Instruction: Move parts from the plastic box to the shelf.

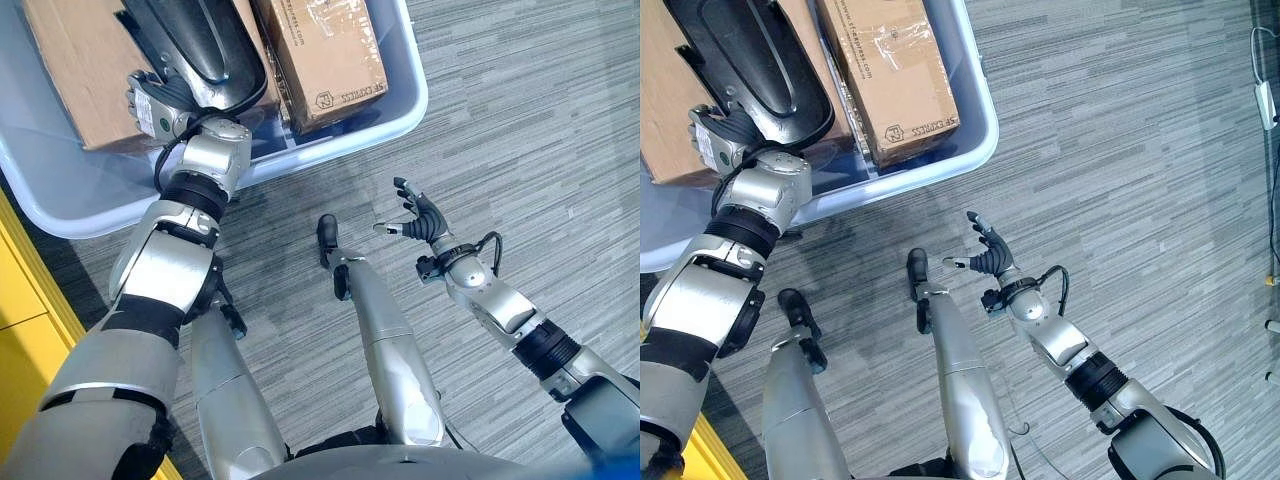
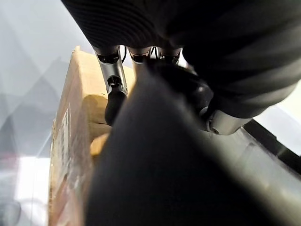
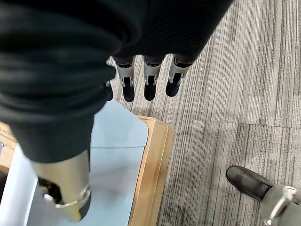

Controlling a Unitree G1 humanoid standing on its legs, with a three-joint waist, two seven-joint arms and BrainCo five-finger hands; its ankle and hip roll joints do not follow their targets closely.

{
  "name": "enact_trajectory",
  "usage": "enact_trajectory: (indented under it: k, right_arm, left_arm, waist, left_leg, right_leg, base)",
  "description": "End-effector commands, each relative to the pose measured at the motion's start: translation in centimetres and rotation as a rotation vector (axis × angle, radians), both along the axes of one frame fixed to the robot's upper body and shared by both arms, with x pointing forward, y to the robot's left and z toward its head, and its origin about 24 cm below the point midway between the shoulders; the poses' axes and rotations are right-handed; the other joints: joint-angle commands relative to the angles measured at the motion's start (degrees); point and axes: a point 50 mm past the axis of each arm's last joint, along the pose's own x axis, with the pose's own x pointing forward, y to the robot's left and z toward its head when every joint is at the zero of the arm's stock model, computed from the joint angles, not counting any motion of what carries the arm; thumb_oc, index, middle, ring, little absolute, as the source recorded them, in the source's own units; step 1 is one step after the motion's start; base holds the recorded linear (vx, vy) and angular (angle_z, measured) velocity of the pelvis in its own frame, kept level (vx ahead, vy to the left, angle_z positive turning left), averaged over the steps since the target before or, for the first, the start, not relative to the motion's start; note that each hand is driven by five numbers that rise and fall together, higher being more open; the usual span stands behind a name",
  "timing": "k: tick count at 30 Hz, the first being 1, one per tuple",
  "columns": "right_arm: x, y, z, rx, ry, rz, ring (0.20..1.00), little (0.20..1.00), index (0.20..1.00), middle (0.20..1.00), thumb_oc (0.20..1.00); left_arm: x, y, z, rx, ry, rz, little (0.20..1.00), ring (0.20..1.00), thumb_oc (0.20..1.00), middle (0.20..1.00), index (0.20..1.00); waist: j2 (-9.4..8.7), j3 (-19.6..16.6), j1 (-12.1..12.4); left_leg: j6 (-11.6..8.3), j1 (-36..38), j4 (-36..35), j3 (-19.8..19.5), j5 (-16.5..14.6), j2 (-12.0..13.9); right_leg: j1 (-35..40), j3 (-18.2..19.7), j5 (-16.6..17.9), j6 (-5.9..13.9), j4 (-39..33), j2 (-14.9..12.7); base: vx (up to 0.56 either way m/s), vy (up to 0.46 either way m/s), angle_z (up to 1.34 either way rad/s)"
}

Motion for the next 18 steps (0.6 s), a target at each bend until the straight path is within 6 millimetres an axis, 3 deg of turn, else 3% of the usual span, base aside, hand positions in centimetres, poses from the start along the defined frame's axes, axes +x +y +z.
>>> enact_trajectory:
  k: [1, 9, 13, 18]
  right_arm:
    - [0.2, 0.0, 1.8, 0.015, -0.076, 0.016, 1.000, 1.000, 1.000, 1.000, 1.000]
    - [0.0, 0.2, 1.8, 0.013, -0.076, 0.041, 1.000, 1.000, 1.000, 1.000, 1.000]
    - [-0.4, 0.0, 1.8, 0.016, -0.079, 0.052, 1.000, 1.000, 1.000, 1.000, 1.000]
    - [-1.1, -0.4, 1.4, 0.005, -0.078, 0.084, 1.000, 1.000, 1.000, 1.000, 1.000]
  left_arm:
    - [-0.9, 1.7, -8.2, -0.394, 0.197, -0.003, 0.200, 0.200, 0.200, 0.200, 0.200]
    - [-0.7, 1.7, -7.8, -0.360, 0.150, -0.056, 0.200, 0.200, 0.200, 0.200, 0.200]
    - [-0.6, 1.7, -6.7, -0.269, 0.051, -0.100, 0.200, 0.200, 0.200, 0.200, 0.200]
    - [-1.5, 2.5, -7.1, -0.160, 0.004, -0.073, 0.200, 0.200, 0.200, 0.200, 0.200]
  waist:
    - [-2.45, 2.93, -1.18]
    - [-2.41, 2.93, -0.96]
    - [-1.90, 2.93, -0.60]
    - [-0.46, 2.93, 0.44]
  left_leg:
    - [1.70, -7.15, 9.44, -3.82, -1.42, -1.54]
    - [1.47, -6.37, 8.81, -3.75, -0.92, -1.56]
    - [1.19, -4.45, 7.34, -3.55, -0.36, -1.42]
    - [0.17, 2.52, 1.35, -3.03, 1.78, -1.17]
  right_leg:
    - [3.01, -0.91, -3.08, 0.58, -0.23, 0.16]
    - [3.78, -0.98, -3.20, 0.29, -0.46, 0.23]
    - [5.53, -0.81, -3.13, 0.32, -1.38, -0.01]
    - [11.55, -0.61, -3.00, 0.76, -4.45, -0.61]
  base:
    - [-0.01, 0.043, 0.01]
    - [-0.02, 0.040, 0.01]
    - [-0.03, 0.067, 0.05]
    - [-0.04, 0.127, 0.10]
